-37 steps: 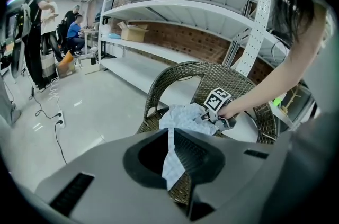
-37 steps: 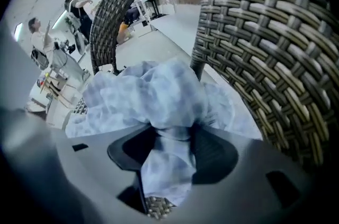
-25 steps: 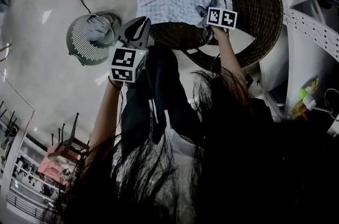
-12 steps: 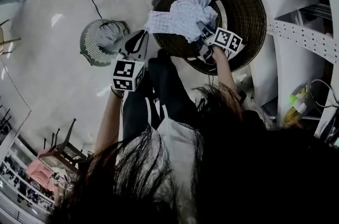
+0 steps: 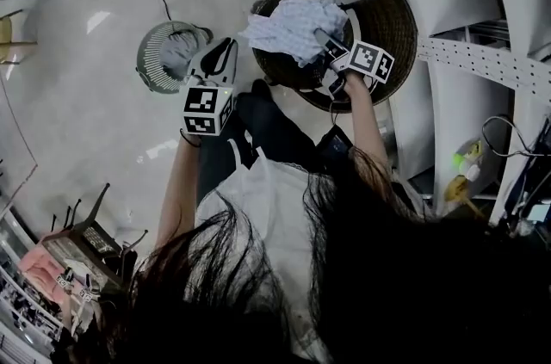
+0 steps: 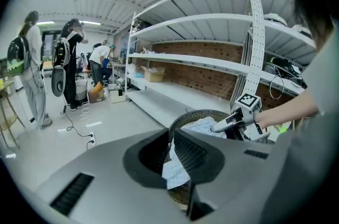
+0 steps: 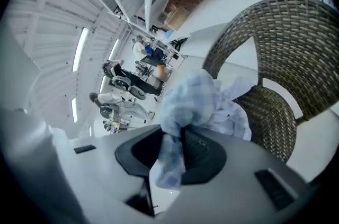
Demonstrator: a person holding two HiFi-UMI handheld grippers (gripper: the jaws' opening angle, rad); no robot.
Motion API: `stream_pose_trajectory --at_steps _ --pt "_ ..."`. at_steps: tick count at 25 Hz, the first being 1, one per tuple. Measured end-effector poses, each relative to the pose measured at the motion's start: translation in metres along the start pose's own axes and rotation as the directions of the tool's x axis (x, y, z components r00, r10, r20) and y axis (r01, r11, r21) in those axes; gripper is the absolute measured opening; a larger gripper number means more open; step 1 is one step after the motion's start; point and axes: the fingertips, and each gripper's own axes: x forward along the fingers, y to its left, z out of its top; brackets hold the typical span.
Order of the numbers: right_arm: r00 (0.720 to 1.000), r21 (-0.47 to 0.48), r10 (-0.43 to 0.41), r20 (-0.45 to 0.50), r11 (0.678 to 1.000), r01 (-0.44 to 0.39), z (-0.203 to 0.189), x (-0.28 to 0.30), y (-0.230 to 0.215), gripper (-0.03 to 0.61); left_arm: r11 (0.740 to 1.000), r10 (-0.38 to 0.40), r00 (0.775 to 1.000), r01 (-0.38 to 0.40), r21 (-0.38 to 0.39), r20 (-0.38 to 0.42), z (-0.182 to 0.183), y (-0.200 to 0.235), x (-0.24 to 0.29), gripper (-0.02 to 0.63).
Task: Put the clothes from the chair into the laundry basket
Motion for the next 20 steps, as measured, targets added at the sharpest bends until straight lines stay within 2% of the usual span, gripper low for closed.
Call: stream_pose_trajectory --at_steps 5,11,16,20 --pt "0.997 -0.034 0.072 -0.011 0.997 -0.073 -0.001 -0.010 0.049 0.100 0.999 0.032 0.999 -0.032 -0.009 0.043 0.010 -0.002 -0.025 0.043" --pt "0.985 -0.084 0.169 -0.038 0.982 -0.171 0.001 -0.023 0.104 0.100 0.994 0.112 0.990 -0.111 -0.026 0.080 0.016 0.010 -0.060 0.043" --pt "0.964 -0.121 0.251 -0.087 0.958 -0.260 0.000 -0.029 0.152 0.100 0.976 0.214 0.972 -0.207 -0.074 0.099 0.009 0.029 -0.096 0.043" --pt "0.938 -0.156 0.313 -0.151 0.929 -0.335 -0.007 -0.025 0.189 0.100 0.950 0.302 0.949 -0.290 -0.118 0.096 -0.002 0.046 -0.128 0.042"
